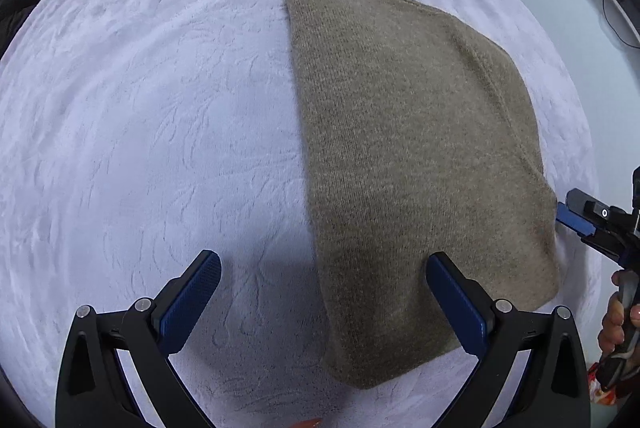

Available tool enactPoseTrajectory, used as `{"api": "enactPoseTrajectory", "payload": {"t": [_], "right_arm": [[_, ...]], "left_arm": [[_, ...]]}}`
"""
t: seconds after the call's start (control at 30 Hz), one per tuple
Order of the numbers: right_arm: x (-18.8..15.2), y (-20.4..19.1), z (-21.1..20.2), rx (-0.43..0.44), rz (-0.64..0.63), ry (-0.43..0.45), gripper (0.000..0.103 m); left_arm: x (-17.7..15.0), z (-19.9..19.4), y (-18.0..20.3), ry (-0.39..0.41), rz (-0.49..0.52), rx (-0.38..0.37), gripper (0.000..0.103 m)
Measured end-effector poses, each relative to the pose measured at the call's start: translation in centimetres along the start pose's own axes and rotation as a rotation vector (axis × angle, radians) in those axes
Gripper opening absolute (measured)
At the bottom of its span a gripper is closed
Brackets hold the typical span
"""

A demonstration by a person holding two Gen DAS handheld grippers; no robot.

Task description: Fold small clothes

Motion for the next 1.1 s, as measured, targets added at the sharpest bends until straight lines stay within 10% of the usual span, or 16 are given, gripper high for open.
{"api": "enactPoseTrajectory", "payload": {"t": [0.23,0.3,0.67,0.97,1.03,1.1], "right_arm": [[6.4,-0.5,3.7,0.075,0.076,0.006,0.057],[7.6,-0.6,4.7,0.093,0.101,-0.015,0.015],[8.1,2.3,6.2,-0.012,0.068,-0.028,0.001],[7.7,3.1,4.4,0.155,0.132,-0.034,0.009],[8.0,3.1,4.1,0.194,0.151,-0.019,0.021],[8.5,2.7,4.1,0.228,0.154,-0.002,0.057]], "left_arm": [[1.6,0.6,0.9,0.021,-0.01,0.003,0.103],[2.0,0.7,1.3,0.027,-0.007,0.006,0.103],[2.5,2.1,1.9,0.013,-0.021,0.01,0.103],[2.7,2.8,2.2,0.001,-0.024,0.012,0.103],[2.6,2.8,2.3,0.0,-0.019,0.016,0.103],[2.5,3.0,2.4,-0.004,-0.019,0.016,0.103]]}}
Point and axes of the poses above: each gripper's, at about its wrist camera, not at the fingertips, and z roughly the way its jaws point, y to its right, x to its top, the point moved 5 cm from there along z, roughly the way its jaws point, and after that the axes turned 7 degrees about -x, right-handed, at the moved point
